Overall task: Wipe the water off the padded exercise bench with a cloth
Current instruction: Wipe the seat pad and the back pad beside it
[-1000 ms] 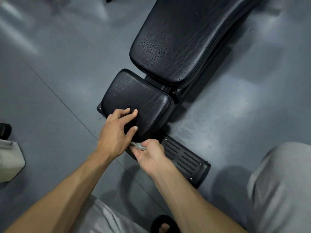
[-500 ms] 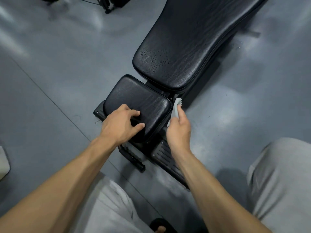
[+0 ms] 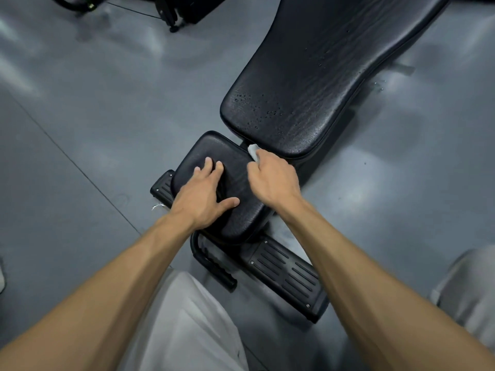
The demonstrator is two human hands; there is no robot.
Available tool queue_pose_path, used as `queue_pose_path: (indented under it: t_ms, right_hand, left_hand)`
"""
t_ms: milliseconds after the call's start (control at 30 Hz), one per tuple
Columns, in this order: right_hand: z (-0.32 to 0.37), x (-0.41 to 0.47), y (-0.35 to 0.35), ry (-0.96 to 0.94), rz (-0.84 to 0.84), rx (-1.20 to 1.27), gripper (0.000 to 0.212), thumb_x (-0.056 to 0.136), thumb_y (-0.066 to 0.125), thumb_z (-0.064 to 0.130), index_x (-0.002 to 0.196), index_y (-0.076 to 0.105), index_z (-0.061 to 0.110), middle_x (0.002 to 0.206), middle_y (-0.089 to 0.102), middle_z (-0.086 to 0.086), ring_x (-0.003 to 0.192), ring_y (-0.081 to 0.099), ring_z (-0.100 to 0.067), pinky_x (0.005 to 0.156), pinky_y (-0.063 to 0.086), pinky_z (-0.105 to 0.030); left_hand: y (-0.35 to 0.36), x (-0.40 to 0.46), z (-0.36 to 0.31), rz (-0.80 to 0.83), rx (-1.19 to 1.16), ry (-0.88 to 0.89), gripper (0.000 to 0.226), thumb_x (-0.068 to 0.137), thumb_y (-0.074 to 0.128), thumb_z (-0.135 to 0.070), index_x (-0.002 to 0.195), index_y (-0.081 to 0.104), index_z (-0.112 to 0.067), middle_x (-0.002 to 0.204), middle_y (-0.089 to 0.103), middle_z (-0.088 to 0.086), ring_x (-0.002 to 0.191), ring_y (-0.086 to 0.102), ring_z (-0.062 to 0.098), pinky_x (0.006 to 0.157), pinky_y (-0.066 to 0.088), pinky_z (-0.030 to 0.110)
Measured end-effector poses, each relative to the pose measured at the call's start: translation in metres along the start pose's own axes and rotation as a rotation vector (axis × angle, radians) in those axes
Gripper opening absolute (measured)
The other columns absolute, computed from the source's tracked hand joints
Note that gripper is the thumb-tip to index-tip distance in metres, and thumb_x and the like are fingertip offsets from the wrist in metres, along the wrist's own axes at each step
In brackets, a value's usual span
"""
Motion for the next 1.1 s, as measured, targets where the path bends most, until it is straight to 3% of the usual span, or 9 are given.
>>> queue_pose_path:
  t_ms: [267,433,633,933,1100]
  right_hand:
    - [0.052,0.064,0.037,0.023,0.102,-0.073,0.059,0.097,0.037,0.043,0.142,0.051,0.007,0.138,0.059,-0.018,0.126,0.056,-0.039,0.098,0.043,-0.044]
    - [0.065,0.079,0.046,0.007,0.137,-0.091,0.062,0.097,0.039,0.044,0.147,0.045,0.007,0.144,0.054,-0.018,0.13,0.053,-0.038,0.101,0.042,-0.043]
    - [0.021,0.032,0.017,-0.024,0.101,-0.17,0.055,0.096,0.041,0.046,0.135,0.052,0.009,0.136,0.059,-0.018,0.122,0.057,-0.039,0.096,0.044,-0.046]
    - [0.064,0.083,0.051,0.004,0.146,-0.169,0.067,0.096,0.042,0.051,0.142,0.047,0.002,0.14,0.056,-0.02,0.127,0.055,-0.039,0.097,0.044,-0.042]
    - [0.043,0.058,0.033,-0.072,0.131,-0.183,0.06,0.097,0.042,0.046,0.139,0.047,0.004,0.14,0.055,-0.02,0.125,0.056,-0.039,0.098,0.044,-0.045]
  left_hand:
    - [0.002,0.003,0.002,-0.023,-0.08,0.027,0.095,0.092,0.067,-0.056,0.164,0.011,-0.03,0.172,-0.005,-0.002,0.157,0.005,0.035,0.12,0.028,0.052]
    - [0.003,0.002,0.004,-0.052,-0.109,0.033,0.093,0.091,0.065,-0.059,0.163,0.011,-0.033,0.172,-0.003,-0.009,0.158,0.004,0.03,0.118,0.032,0.05]
    - [0.002,-0.001,0.003,-0.034,-0.094,0.0,0.098,0.093,0.063,-0.059,0.165,0.005,-0.026,0.172,-0.007,0.0,0.158,0.001,0.028,0.124,0.02,0.044]
    - [0.006,0.004,0.005,-0.041,-0.133,-0.001,0.093,0.091,0.067,-0.056,0.163,0.012,-0.034,0.171,-0.007,-0.013,0.158,0.001,0.029,0.12,0.029,0.049]
    - [0.007,0.002,0.005,-0.02,-0.136,-0.017,0.099,0.091,0.066,-0.058,0.164,0.003,-0.033,0.172,-0.009,-0.004,0.158,0.001,0.028,0.124,0.022,0.047]
Point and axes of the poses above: each hand's wrist, its own x-axis towards the middle knuckle, its own y-axis out of the palm, z = x × y, the point moved 9 cm from there along x, towards the middle knuckle
